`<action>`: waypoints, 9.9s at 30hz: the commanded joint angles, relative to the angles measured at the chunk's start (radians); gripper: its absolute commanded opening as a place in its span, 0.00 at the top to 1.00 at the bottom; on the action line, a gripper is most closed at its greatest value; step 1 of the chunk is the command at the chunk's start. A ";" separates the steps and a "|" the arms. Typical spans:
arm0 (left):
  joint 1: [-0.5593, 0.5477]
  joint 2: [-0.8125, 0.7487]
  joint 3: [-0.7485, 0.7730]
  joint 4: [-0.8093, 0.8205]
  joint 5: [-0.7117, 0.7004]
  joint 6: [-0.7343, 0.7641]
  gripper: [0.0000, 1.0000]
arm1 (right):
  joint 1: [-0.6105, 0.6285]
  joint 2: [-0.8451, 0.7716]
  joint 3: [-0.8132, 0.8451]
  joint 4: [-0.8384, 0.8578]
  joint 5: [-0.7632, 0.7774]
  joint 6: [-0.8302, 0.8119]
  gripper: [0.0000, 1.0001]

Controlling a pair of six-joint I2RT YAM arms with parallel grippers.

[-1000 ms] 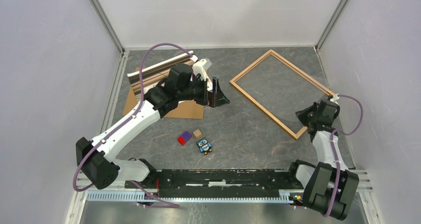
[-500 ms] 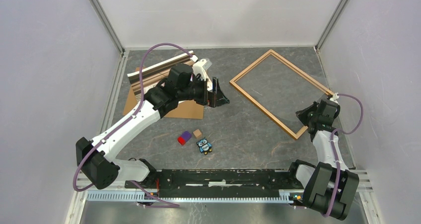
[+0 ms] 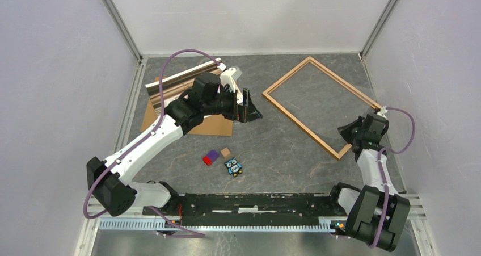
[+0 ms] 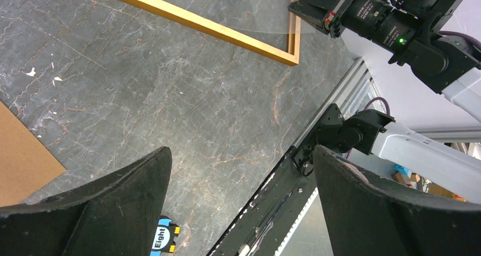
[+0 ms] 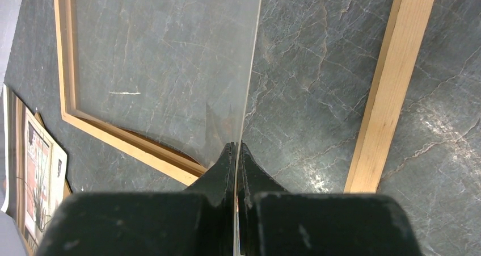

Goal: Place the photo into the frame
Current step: Place the photo frame item in the photo frame.

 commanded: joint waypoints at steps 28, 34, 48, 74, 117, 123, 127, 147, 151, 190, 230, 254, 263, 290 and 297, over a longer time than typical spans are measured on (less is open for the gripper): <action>-0.009 -0.012 0.024 0.038 0.021 0.023 0.00 | -0.001 -0.046 -0.059 0.046 -0.060 0.079 1.00; -0.011 -0.011 0.024 0.039 0.023 0.023 0.00 | -0.002 -0.024 -0.037 0.057 -0.103 0.057 1.00; -0.014 -0.012 0.021 0.040 0.025 0.023 0.00 | -0.003 0.014 -0.009 0.073 -0.158 0.007 0.89; -0.012 -0.006 0.023 0.053 0.084 0.009 0.00 | -0.032 0.253 0.195 -0.149 -0.330 -0.166 1.00; -0.010 0.019 0.007 0.054 0.039 0.029 0.00 | -0.072 0.342 -0.017 0.424 -0.327 0.055 0.31; -0.009 0.025 0.009 0.054 0.049 0.028 0.00 | -0.073 0.373 -0.022 0.442 -0.380 0.145 0.54; -0.009 0.030 0.011 0.055 0.054 0.026 0.00 | -0.072 0.335 0.011 0.389 -0.391 0.163 0.69; -0.006 0.014 0.022 0.040 0.050 0.029 0.00 | 0.151 0.155 0.592 0.059 -0.387 0.204 1.00; 0.001 -0.010 0.024 0.037 0.041 0.032 0.00 | 0.246 0.226 0.732 0.077 -0.363 0.268 1.00; 0.006 -0.040 0.014 0.035 -0.008 0.058 0.00 | 0.200 0.271 0.078 0.459 -0.118 0.338 1.00; -0.001 -0.039 -0.002 0.057 0.013 0.041 0.00 | 0.067 0.131 -0.013 0.314 -0.252 0.218 1.00; -0.001 -0.038 -0.002 0.057 0.014 0.040 0.00 | -0.002 0.147 -0.005 0.235 -0.332 0.122 1.00; -0.001 -0.037 -0.002 0.058 0.015 0.040 0.00 | -0.004 0.217 0.029 0.257 -0.388 0.067 1.00; -0.001 -0.026 0.000 0.058 0.023 0.038 0.00 | -0.003 0.280 0.108 0.205 -0.375 0.013 1.00; -0.001 -0.027 0.000 0.058 0.023 0.040 0.00 | -0.004 0.281 0.123 0.187 -0.375 -0.002 1.00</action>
